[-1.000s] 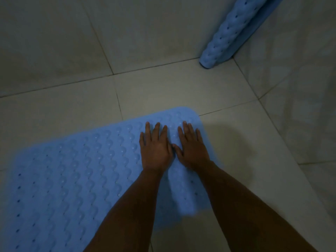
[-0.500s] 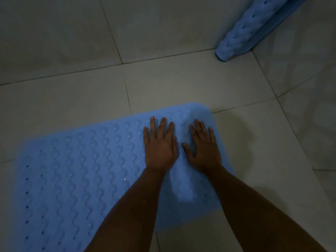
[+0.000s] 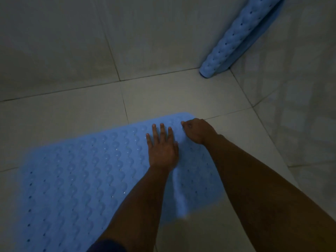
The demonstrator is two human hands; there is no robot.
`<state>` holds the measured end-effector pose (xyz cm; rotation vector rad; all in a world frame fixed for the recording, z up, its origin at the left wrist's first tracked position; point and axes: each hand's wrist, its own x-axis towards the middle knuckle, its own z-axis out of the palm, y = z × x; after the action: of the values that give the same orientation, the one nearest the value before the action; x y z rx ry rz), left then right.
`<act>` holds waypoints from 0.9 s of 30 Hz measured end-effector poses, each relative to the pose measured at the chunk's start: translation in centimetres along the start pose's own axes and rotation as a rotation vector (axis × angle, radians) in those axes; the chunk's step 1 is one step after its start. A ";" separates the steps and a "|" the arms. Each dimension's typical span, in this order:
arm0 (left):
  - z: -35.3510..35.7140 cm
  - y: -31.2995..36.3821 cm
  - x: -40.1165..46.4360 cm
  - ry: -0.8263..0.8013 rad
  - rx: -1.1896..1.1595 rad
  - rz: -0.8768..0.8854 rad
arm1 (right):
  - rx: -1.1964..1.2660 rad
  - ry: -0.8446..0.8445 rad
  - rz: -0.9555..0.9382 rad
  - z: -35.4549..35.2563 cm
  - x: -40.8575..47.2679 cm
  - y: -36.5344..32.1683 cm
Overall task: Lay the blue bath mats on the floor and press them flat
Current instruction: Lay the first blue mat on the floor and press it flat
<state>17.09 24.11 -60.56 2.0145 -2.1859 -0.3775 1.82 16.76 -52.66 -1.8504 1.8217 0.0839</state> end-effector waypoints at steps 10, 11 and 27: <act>4.7 0.4 0.3 0.008 0.045 0.148 | -0.049 0.309 -0.060 6.3 0.3 4.7; 5.0 0.4 0.0 0.002 0.060 0.150 | -0.062 0.313 -0.051 6.7 0.0 5.1; -3.3 -2.6 1.7 -0.237 -0.195 0.074 | 0.011 0.170 0.070 5.1 -5.1 0.1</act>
<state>20.36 21.92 -58.24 1.8618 -2.2451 -0.8226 2.93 23.51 -54.99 -1.8344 1.9975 -0.0600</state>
